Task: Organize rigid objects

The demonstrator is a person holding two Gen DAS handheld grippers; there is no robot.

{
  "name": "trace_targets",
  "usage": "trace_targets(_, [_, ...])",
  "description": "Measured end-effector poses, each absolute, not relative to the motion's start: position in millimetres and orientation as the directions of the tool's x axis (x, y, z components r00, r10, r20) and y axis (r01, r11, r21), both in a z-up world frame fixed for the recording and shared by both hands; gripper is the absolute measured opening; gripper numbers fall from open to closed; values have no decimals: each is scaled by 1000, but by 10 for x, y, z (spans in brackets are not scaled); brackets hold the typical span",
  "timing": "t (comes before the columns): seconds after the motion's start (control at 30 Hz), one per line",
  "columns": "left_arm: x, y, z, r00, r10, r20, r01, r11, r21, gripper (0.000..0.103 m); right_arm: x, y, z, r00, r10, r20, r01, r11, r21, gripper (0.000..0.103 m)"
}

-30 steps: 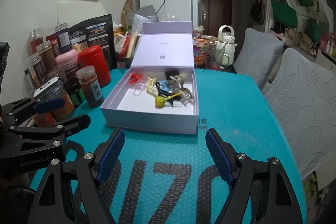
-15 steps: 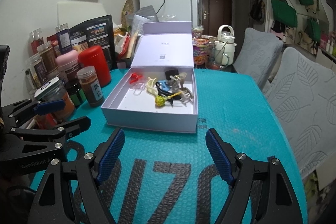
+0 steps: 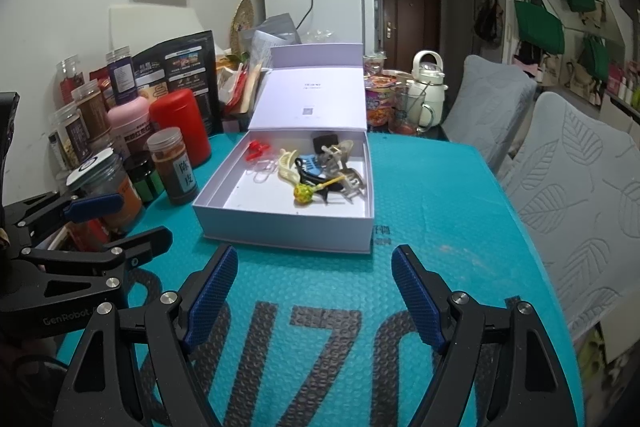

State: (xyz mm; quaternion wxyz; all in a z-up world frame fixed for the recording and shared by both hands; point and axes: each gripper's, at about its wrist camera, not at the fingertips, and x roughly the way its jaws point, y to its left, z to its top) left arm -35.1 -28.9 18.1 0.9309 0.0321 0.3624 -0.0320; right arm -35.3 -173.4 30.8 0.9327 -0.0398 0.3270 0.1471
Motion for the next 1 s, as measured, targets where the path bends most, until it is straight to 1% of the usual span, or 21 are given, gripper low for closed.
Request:
trace_targets(0.67, [-432,-310,170,733,-33,-680,81,996,40,70,-456,-1783,396,761,246,-600,-293,956,20,80])
trace_targets(1.0, [-387,-304,91,719,-38,-694,84,996,33,70,-463,-1792,355,756,240,-609,-291,957,16,80])
